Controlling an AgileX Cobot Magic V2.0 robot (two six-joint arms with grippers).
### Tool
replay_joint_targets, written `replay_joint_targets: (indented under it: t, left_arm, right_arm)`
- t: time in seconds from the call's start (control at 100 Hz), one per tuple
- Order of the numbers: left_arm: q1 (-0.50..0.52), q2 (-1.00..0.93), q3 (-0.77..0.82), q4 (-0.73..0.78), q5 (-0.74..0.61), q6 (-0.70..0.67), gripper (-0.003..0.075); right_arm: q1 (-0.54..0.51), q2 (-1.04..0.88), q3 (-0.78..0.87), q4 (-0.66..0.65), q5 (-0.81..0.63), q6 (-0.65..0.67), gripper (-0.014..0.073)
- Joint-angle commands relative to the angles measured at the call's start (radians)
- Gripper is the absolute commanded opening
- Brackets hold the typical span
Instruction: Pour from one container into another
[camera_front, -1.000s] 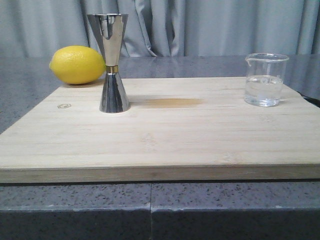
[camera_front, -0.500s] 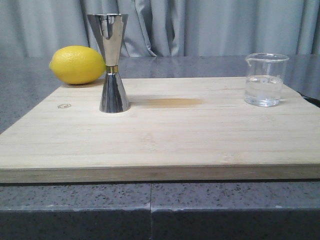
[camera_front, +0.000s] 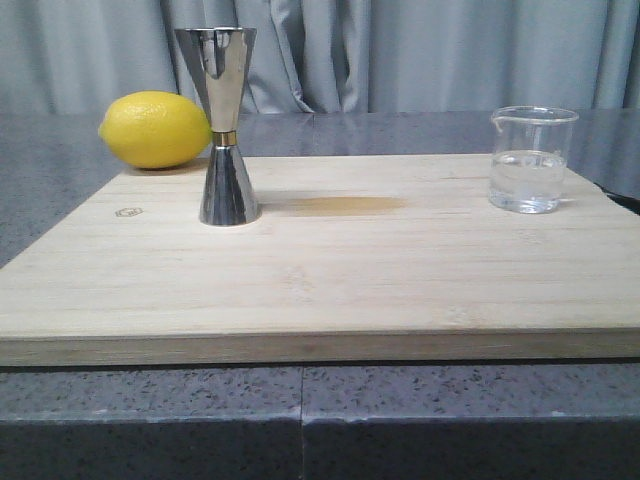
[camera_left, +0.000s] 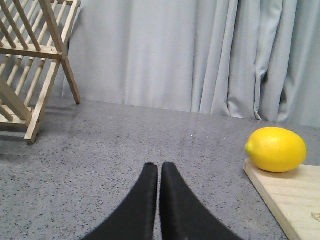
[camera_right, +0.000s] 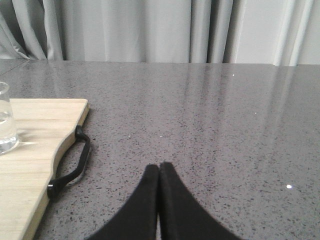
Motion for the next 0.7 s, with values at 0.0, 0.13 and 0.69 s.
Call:
replay_joint_targets:
  t: [0.0, 0.13, 0.69]
  left_arm:
    - [0.001, -0.022, 0.029, -0.008, -0.080, -0.007, -0.0019]
    - [0.001, -0.022, 0.029, -0.008, -0.075, -0.007, -0.0019]
    - [0.001, -0.022, 0.029, -0.008, -0.064, -0.007, -0.0019]
  right_arm:
    - [0.001, -0.019, 0.009, -0.009, -0.107, -0.001, -0.0064]
    - [0.001, -0.019, 0.009, -0.009, -0.113, -0.001, -0.0064]
    - [0.001, -0.019, 0.009, -0.009, -0.188, -0.001, -0.0064]
